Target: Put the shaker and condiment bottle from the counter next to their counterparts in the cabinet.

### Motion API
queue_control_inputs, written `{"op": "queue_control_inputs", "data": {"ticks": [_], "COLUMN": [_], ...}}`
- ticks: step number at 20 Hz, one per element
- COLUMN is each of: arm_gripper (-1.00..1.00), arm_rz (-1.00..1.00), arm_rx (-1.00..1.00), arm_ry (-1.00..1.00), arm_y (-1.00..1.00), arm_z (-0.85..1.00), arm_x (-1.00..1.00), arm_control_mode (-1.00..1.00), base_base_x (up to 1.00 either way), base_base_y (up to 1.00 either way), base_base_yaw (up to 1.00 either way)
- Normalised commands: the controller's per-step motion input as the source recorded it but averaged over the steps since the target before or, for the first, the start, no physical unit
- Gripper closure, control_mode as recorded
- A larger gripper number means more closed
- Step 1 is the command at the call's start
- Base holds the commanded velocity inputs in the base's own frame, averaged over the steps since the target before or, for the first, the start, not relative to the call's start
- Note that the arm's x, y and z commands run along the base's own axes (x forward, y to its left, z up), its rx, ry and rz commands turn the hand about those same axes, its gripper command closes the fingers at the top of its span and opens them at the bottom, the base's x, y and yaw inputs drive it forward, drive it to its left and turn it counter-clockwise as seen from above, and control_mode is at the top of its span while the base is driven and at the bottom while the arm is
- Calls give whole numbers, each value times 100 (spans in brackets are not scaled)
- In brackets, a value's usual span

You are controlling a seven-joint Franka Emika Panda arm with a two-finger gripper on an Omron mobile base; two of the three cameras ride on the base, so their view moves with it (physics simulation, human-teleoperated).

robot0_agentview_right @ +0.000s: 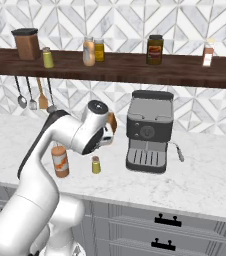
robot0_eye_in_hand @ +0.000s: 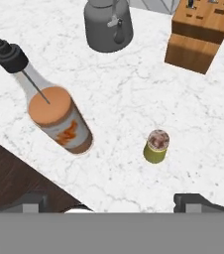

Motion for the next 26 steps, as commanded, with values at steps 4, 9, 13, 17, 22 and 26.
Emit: {"op": "queue_control_inputs", "data": {"ticks": [4,9,13,17,22,26], "arm_gripper": [-100,-100,-100,-100,-100,-100], "arm_rz": [2,6,16,12,16,19], "arm_rx": [2,0,7,16,13,2], "arm_ry": [-11,-16,-9,0,-1,-6], "arm_y": [5,23,43,4,0,2], "arm_z": [1,-11,-21,0,0,24], "arm_x": [3,0,3,27,12,0], "arm_control_mode": [-100,-100,-100,-100,-100,-100], "base_base_x": [0,0,0,0,0,0], "base_base_y": [0,0,0,0,0,0], "base_base_yaw": [0,0,0,0,0,0]}}
